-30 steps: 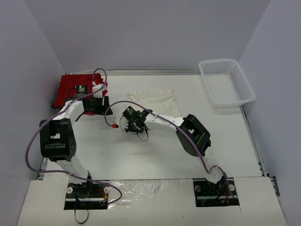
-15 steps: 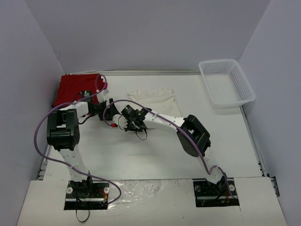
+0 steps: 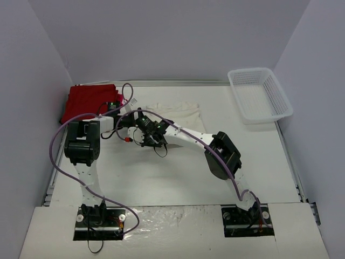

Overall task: Fold and stack the t-shirts
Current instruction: Put the neatly folded tshirt into the corner of the board with the left arm

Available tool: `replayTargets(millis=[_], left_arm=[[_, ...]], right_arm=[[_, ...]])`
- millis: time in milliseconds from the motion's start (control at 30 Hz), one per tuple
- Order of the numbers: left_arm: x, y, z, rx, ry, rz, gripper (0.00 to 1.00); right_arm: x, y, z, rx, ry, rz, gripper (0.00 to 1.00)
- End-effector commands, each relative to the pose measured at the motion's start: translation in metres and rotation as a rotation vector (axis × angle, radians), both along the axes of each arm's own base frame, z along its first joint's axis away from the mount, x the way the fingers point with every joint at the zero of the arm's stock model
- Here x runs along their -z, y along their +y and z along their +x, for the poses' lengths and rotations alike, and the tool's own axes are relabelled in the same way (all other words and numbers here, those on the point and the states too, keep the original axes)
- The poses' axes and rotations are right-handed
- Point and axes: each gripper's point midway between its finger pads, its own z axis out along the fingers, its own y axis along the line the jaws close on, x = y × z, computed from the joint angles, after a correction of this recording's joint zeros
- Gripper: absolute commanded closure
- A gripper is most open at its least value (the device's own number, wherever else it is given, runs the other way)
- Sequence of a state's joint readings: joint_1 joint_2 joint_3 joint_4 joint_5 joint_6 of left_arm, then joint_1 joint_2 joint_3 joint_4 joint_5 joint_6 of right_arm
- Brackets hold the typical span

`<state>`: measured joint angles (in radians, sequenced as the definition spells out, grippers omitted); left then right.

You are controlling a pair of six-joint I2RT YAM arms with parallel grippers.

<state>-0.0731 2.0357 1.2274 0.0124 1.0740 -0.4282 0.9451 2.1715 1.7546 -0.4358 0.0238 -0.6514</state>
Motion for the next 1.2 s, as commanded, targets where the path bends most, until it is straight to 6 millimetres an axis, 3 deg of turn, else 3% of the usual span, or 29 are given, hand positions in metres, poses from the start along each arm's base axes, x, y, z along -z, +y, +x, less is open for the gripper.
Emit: replayTargets(millis=[0,200,367,667,700,833,933,967,1133,1167], left_arm=[[0.019,-0.01,0.005,-0.02,0.059,-0.008,0.06],[0.034,-0.026,-0.006,0.023,0.1,-0.025,0.06],[0.043,-0.028,-0.019,0.04,0.134,-0.033,0.06],[0.041,-0.032,-0.033,0.091,0.16,-0.07,0.0],[0.042,-0.032,-0.034,0.095,0.164,-0.072,0.07],[0.045,-0.037,-0.033,0.104,0.173,-0.075,0.15],[0.046,-0.042,-0.033,0.117,0.174,-0.081,0.33],[0.046,-0.044,-0.031,0.119,0.17,-0.083,0.44],[0.049,-0.049,-0.028,0.133,0.173,-0.09,0.73],[0.049,-0.049,-0.024,0.132,0.166,-0.091,0.85]], right_arm=[[-0.023,0.003,-0.002,-0.007,-0.028,0.0,1.0],[-0.02,0.001,0.0,-0.009,-0.028,-0.018,1.0],[-0.014,0.0,0.003,-0.004,-0.025,-0.034,1.0],[-0.006,-0.009,0.012,0.017,-0.011,-0.05,1.0],[-0.005,-0.01,0.013,0.022,-0.008,-0.049,1.0],[-0.007,-0.01,0.014,0.025,-0.007,-0.044,1.0],[-0.015,-0.007,0.014,0.022,-0.006,-0.024,1.0],[-0.016,-0.006,0.015,0.021,-0.006,-0.022,1.0],[-0.027,-0.008,0.018,0.033,-0.016,-0.009,1.0],[-0.033,-0.007,0.018,0.033,-0.018,0.008,1.0]])
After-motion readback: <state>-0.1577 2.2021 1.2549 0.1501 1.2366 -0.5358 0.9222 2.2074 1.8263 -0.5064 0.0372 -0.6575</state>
